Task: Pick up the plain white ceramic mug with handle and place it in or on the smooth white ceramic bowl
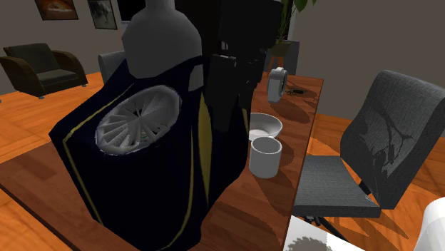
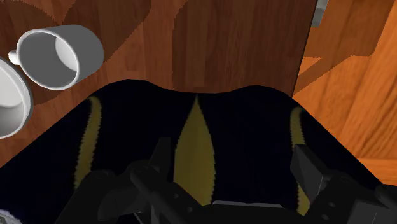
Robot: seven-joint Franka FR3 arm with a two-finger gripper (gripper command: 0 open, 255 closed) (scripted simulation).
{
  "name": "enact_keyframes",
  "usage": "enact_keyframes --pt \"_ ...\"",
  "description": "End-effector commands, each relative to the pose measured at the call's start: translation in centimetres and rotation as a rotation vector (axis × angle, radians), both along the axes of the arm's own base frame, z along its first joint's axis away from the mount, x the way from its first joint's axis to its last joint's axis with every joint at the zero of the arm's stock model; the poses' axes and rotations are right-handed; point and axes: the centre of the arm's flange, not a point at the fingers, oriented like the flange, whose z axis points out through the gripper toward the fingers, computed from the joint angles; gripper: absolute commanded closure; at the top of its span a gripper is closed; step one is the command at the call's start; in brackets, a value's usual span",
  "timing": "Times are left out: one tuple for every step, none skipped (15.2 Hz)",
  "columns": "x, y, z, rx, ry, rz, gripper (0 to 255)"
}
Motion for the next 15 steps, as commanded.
enact_keyframes --pt "0.0 0.0 0.0 0.0 0.0 0.0 0" --pt "0.2 -0.9 -0.9 -0.002 0.003 -0.004 0" --pt "0.4 -1.8 -1.8 -0.004 0.006 -0.007 0" --pt "0.7 -2.7 -2.7 -0.006 0.01 -0.011 0" --pt "0.9 -3.7 -3.6 -0.007 0.013 -0.015 0" --pt "1.1 -4.6 -4.5 -0.009 0.016 -0.018 0" --pt "1.3 -5.5 -5.3 -0.011 0.019 -0.022 0" --pt "1.4 -6.4 -6.2 -0.013 0.023 -0.025 0" --pt "1.6 -7.4 -7.1 -0.015 0.026 -0.029 0" --pt "1.8 -8.3 -8.0 -0.017 0.029 -0.033 0" --pt "2.0 -9.2 -8.9 -0.019 0.032 -0.036 0" --pt "2.1 -10.2 -9.8 -0.021 0.036 -0.04 0" --pt "2.3 -11.1 -10.6 -0.022 0.039 -0.044 0" --pt "2.4 -12.1 -11.5 -0.024 0.042 -0.047 0" --pt "2.6 -13.0 -12.4 -0.026 0.045 -0.051 0"
